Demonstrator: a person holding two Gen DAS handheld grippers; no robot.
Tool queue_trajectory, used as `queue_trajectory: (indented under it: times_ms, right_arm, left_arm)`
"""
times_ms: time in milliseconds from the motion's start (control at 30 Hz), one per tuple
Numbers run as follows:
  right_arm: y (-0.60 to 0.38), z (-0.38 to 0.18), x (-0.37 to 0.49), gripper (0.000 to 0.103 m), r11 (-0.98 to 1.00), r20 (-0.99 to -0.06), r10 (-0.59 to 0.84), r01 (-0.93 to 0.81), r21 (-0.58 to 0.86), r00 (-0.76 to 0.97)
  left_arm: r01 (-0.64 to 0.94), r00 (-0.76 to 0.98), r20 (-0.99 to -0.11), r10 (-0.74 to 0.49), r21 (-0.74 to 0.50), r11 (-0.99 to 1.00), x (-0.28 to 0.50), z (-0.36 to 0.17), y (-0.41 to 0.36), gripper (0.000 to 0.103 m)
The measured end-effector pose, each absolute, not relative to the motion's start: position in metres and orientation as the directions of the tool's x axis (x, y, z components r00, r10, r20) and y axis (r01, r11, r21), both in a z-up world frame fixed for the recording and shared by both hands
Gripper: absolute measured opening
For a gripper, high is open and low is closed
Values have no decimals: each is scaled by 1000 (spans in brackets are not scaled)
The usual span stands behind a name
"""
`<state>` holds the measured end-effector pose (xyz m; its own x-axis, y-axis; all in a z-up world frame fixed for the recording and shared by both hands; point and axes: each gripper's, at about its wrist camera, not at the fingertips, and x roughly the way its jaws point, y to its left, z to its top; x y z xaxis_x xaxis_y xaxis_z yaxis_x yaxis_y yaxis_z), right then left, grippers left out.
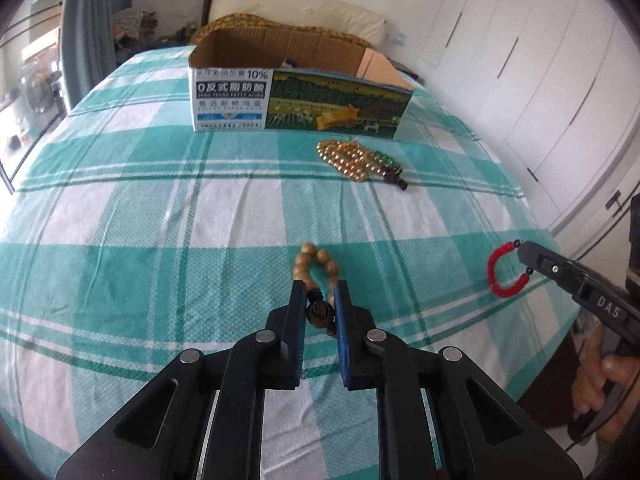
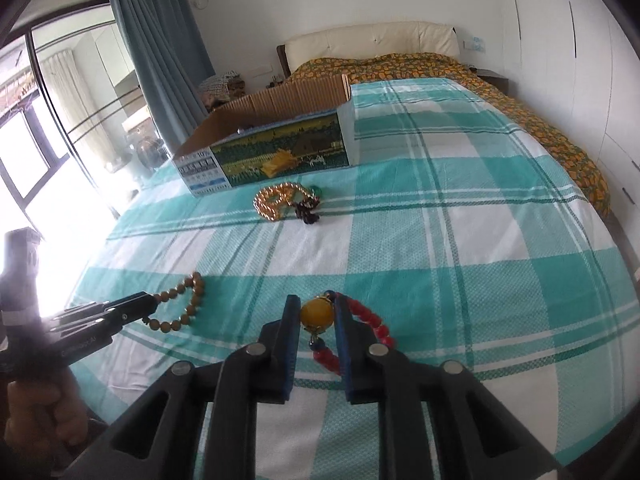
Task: Organize jewelry
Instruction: 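Carry the red and wooden bracelets into the box and open both tools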
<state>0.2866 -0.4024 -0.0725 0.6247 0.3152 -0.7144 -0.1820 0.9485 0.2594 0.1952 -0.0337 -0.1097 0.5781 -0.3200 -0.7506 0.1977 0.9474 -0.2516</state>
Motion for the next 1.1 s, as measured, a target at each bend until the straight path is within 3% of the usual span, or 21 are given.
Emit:
queue_trajectory:
  times_ms: [267,500,1100]
  right_arm:
    - [-407,-19,291,17,905,-647,419,-240,350,637]
    - [-399,14,299,17,896,-620,442,-288,338,648]
    - [-380,30,330,17,892,-618,452,-331,309,643]
  left_arm:
    - [246,616,-696,-370,-276,929,205,-47,-28,12]
    - [237,646,-683,-341,-246,940,221,-21,-13,12]
    - [198,683,-695,-226,-122,973,244,-17,-16,12]
